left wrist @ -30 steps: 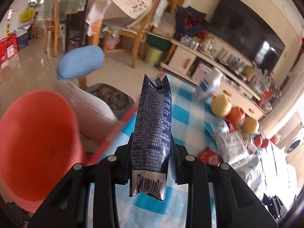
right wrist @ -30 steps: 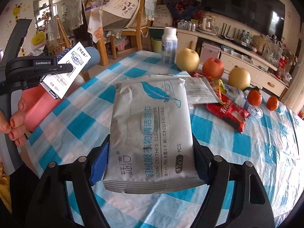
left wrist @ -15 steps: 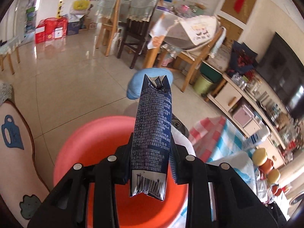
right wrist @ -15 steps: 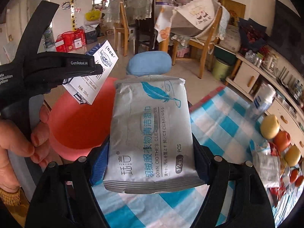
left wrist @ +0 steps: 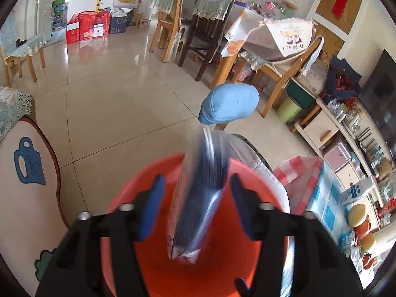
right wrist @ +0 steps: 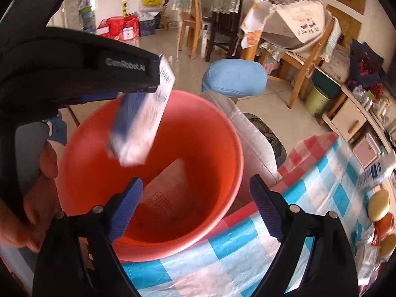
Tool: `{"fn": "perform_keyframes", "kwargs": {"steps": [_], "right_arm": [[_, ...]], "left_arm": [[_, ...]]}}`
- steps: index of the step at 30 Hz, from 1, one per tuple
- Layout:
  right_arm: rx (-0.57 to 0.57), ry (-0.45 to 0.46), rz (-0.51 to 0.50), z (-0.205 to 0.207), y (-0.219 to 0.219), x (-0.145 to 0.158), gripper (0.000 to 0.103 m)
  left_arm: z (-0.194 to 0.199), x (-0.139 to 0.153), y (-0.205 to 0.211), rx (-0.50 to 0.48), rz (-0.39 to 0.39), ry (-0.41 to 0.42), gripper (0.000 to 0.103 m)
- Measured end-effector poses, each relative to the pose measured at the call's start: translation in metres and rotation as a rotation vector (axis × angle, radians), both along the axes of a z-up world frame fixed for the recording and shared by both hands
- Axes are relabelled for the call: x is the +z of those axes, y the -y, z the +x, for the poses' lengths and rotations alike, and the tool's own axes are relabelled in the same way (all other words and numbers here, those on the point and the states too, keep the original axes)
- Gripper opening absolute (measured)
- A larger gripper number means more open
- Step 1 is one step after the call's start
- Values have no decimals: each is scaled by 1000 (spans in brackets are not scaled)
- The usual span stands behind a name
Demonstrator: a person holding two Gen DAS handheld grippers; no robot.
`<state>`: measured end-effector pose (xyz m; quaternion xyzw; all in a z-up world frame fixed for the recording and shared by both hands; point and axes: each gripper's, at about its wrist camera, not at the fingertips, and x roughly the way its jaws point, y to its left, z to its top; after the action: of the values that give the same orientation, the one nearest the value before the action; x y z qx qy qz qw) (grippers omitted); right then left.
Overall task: Collect trash
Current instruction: 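Carry the carton and wipe pack to the pink bucket and release both, then return both tools to the table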
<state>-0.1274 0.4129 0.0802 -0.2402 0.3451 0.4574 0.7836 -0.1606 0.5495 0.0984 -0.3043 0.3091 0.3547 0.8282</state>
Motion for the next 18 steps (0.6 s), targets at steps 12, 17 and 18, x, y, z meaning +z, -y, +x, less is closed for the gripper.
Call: {"fn": "perform_keyframes", "kwargs": {"steps": [12, 17, 18], "right_arm": [[-323, 4, 31, -6, 123, 13, 89], [-406, -84, 25, -10, 171, 11, 96], [-420, -87, 28, -12, 179, 11, 98]], "left_arm": [[7, 27, 48, -91, 171, 221, 90], [16, 41, 86, -196, 290, 299, 93], [20, 43, 92, -226, 288, 310, 93]]}}
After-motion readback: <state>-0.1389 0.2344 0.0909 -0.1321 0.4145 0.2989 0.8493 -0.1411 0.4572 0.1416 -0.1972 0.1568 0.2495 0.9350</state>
